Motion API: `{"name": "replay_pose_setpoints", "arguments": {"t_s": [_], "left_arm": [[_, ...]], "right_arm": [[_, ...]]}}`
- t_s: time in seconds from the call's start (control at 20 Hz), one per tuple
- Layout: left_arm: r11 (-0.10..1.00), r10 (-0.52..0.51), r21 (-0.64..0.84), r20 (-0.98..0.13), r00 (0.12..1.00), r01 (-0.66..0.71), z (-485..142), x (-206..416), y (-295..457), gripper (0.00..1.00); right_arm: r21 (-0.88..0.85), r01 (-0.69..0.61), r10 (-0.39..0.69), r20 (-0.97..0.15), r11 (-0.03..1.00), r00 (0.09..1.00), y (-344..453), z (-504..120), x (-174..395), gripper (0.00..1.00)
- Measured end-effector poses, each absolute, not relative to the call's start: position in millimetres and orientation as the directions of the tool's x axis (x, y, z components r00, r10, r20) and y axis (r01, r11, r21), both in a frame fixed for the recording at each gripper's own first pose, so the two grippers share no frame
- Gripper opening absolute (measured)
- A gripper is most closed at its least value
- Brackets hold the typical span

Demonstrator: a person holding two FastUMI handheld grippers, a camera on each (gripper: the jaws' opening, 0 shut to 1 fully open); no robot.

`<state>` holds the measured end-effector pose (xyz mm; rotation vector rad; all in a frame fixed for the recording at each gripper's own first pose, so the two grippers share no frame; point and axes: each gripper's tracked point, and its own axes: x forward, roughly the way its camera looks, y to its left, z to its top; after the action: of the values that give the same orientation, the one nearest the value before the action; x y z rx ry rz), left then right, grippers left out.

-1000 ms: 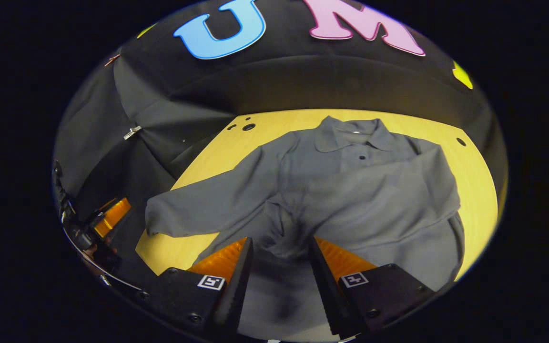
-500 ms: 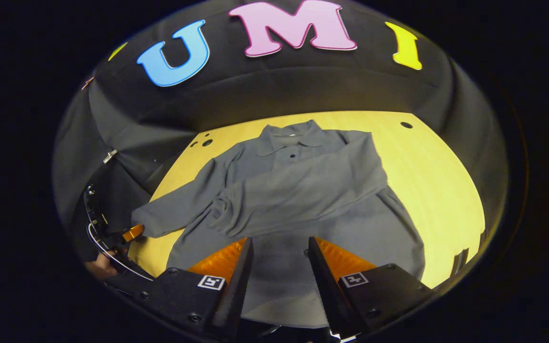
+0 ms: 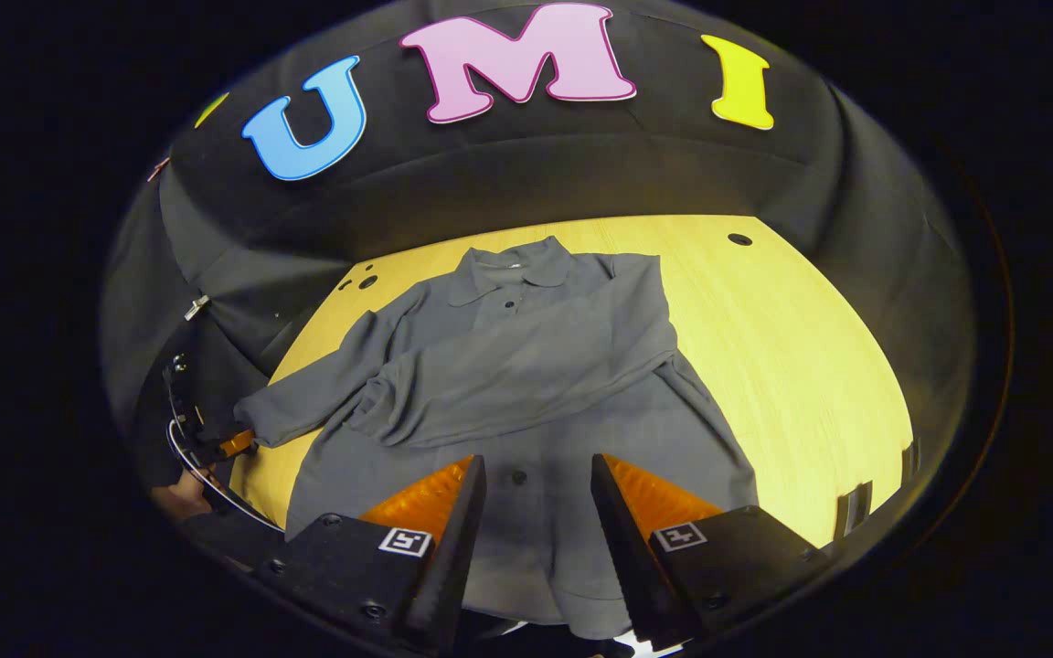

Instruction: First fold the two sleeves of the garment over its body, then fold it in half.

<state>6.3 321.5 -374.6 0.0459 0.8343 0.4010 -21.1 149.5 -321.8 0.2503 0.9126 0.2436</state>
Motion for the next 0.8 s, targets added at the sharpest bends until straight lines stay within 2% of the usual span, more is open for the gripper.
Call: {"name": "replay_pose_setpoints", "arguments": {"t_s": [0.05, 0.15, 0.3, 0.6, 0.8], "left_arm": [[0.918, 0.371, 0.172, -0.695, 0.616, -0.359, -360.8, 8.0, 317.3, 0.06], [0.911, 0.381, 0.14, -0.647, 0.661, -0.389, -328.4, 18.5, 301.0, 0.05], [0.929, 0.347, 0.103, -0.569, 0.745, -0.355, -276.1, 31.3, 257.6, 0.05], [0.974, 0.223, 0.073, -0.44, 0.87, -0.212, -175.7, 69.3, 166.0, 0.05], [0.995, 0.098, 0.055, -0.405, 0.909, -0.083, -145.9, 97.2, 91.8, 0.05]], "right_arm": [[0.314, -0.103, 0.311, -0.743, 0.944, 0.592, 142.4, -322.0, -18.0, 0.73], [0.313, -0.102, 0.308, -0.734, 0.944, 0.606, 126.4, -322.1, -11.5, 0.73], [0.299, -0.091, 0.289, -0.727, 0.95, 0.623, 97.5, -326.4, -6.2, 0.72], [0.298, -0.021, 0.244, -0.739, 0.954, 0.628, 47.4, -346.7, -10.9, 0.73], [0.313, 0.022, 0.23, -0.742, 0.949, 0.63, 27.5, -357.5, -16.0, 0.73]]}}
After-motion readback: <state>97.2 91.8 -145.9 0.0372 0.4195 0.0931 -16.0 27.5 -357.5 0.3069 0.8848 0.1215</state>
